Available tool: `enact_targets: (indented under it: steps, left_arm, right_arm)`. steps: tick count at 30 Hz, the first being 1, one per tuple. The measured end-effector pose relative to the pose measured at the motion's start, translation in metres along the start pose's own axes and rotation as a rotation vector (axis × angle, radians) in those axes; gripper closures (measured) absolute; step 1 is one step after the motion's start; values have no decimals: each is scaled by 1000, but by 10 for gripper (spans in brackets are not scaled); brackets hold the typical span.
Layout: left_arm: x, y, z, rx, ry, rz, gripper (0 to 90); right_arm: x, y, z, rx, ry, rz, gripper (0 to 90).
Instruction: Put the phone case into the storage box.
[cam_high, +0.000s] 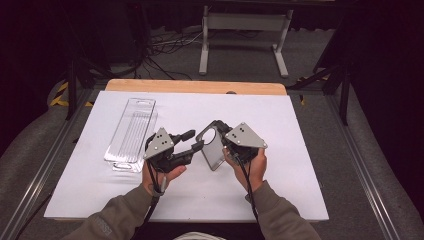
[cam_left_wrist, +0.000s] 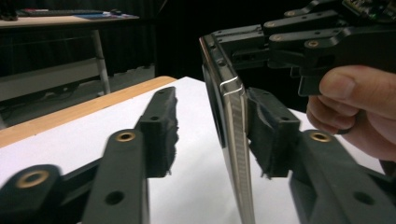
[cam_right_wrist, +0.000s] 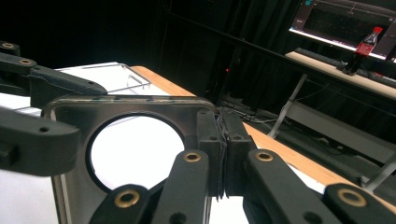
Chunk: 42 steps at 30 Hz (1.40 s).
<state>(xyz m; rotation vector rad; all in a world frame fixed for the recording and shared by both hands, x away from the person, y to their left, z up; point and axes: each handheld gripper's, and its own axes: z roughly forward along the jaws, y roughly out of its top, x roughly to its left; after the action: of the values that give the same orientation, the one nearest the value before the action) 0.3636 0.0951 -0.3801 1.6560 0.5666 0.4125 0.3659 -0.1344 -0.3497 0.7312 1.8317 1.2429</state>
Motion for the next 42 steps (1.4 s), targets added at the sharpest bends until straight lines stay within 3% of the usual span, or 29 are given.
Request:
enact_targets:
  steps: [5,11,22,23,25,42]
  left_arm:
    - [0,1,-1,-7,5,7,657]
    - [3,2,-6,-24,22,10,767]
    - [15,2,-12,-12,63,-4,797]
    - [17,2,-12,-11,79,17,798]
    - [18,2,-13,-9,90,17,799]
    - [20,7,-24,8,80,98,804]
  right_arm:
    - [1,-1,-1,-17,-12,11,889]
    - [6,1,-5,-30,-23,-8,883]
    - [14,2,-9,-42,-3,-27,866]
    - [14,2,-9,-41,2,-26,865]
    - [16,1,-9,-40,10,-25,862]
    - [19,1,-11,-51,70,-26,834]
